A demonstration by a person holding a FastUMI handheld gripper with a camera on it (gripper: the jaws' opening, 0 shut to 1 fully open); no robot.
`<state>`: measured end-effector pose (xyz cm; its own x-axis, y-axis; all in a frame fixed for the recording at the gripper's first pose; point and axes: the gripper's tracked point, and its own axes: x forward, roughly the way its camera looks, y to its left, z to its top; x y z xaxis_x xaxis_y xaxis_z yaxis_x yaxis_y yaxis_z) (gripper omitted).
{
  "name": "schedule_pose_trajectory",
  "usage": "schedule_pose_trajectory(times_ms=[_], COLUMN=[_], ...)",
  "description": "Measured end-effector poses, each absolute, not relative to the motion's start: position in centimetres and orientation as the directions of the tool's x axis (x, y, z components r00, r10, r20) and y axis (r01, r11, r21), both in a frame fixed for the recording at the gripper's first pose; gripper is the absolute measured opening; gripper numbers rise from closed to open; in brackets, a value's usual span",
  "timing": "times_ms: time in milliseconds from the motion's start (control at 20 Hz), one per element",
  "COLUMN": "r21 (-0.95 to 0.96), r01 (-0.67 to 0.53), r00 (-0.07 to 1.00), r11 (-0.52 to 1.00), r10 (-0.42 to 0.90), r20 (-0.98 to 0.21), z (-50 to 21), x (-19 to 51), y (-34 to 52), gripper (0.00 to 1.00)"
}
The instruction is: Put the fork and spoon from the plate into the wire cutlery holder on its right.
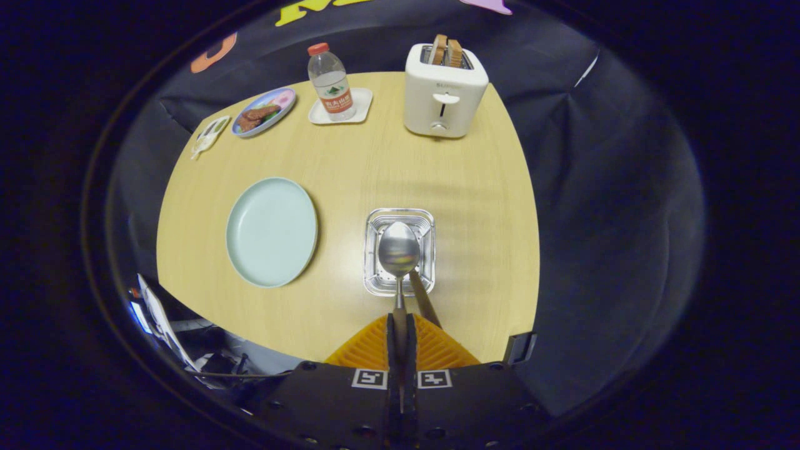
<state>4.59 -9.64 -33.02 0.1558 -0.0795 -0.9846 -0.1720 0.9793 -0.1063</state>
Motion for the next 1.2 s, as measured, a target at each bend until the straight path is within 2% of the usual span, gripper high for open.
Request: schedule_pose_trajectory(times_ms=[150,450,550,600,850,900,950,1100,1200], r21=[-0.092,-0.089,-0.098,-0.099,-0.115,-0.104,-0.096,-0.084,-0.098], r01=[-0.142,-0.161,-0.169,-0.175,-0.210,-0.209,-0.200,-0.180,-0.184], r00=[0.065,0.016,0.032,0.043,0.139,0.153,0.161,0.174,0.222], r11=[0.986,0.983,0.981,0.979,0.971,0.972,0.975,0.980,0.978], r10=[-0.083,-0.087,-0.094,-0.093,-0.086,-0.072,-0.064,-0.052,-0.056], r20=[-0.994,-0.996,-0.995,-0.995,-0.986,-0.986,-0.985,-0.983,-0.974], z=[-33.6,-34.0,-33.9,-33.6,-32.3,-32.1,-32.0,-31.9,-31.6], x=[4.9,6.2,6.8,7.0,8.3,8.2,8.0,7.2,7.2], y=[-9.4,-8.8,-8.7,-8.5,-8.0,-7.7,-7.6,-7.0,-6.8], gripper=[0.03,0.06,0.06,0.11,0.10,0.13,0.26,0.29,0.32])
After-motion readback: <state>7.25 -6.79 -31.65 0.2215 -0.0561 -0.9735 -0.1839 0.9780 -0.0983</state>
